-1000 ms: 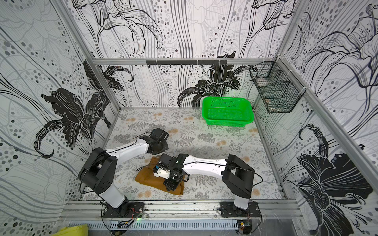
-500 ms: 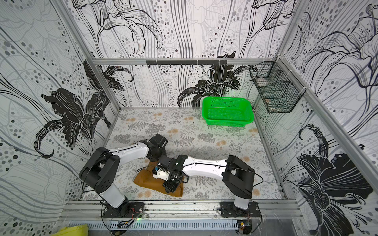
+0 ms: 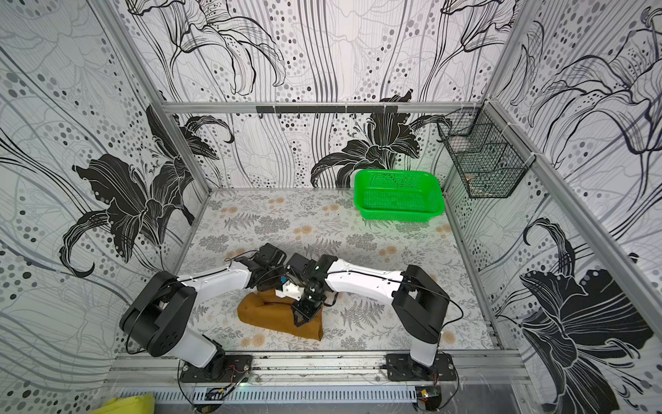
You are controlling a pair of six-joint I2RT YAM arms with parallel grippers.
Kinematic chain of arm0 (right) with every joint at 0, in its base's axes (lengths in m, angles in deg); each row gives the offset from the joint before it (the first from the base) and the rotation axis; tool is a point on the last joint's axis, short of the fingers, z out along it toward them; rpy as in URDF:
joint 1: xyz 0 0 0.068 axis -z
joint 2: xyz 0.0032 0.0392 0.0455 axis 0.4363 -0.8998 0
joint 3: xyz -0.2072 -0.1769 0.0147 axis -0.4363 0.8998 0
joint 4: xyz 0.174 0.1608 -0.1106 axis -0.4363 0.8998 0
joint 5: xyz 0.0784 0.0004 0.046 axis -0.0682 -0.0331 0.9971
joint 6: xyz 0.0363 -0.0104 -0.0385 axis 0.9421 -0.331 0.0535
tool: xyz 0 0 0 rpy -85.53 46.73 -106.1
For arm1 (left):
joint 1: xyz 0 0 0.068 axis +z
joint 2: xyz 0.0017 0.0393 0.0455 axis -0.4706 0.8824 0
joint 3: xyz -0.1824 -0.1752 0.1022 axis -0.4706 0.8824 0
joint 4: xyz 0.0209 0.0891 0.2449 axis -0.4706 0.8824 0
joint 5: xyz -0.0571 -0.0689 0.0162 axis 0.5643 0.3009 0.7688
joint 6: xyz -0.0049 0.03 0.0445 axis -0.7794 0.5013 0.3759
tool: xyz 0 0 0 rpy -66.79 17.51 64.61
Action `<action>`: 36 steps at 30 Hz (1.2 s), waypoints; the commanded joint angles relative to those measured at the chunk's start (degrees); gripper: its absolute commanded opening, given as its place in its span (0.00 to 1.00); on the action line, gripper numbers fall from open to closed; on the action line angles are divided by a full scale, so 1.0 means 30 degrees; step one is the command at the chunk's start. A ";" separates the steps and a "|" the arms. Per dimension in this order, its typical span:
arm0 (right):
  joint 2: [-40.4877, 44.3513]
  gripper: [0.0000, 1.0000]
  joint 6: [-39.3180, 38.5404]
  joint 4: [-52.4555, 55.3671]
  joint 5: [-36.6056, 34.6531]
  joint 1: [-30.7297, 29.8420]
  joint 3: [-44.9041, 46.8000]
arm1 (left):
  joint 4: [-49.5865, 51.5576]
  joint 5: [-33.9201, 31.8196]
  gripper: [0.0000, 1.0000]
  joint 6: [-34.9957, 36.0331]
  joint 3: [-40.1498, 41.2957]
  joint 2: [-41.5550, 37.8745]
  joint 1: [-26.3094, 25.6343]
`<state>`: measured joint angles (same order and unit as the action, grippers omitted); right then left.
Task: Roll up the long pants
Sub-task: Roll the long pant at the center of the board.
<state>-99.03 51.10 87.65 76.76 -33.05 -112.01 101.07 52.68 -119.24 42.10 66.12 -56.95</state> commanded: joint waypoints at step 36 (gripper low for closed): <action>-1.1340 0.00 -0.0178 -0.0327 0.0906 0.5854 -0.3838 | 0.6797 -0.9026 0.00 0.0104 -0.6971 -0.1606 -0.0984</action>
<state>-125.74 49.36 96.79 103.29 -15.87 -126.83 115.84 33.08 -118.65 24.00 64.61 -59.58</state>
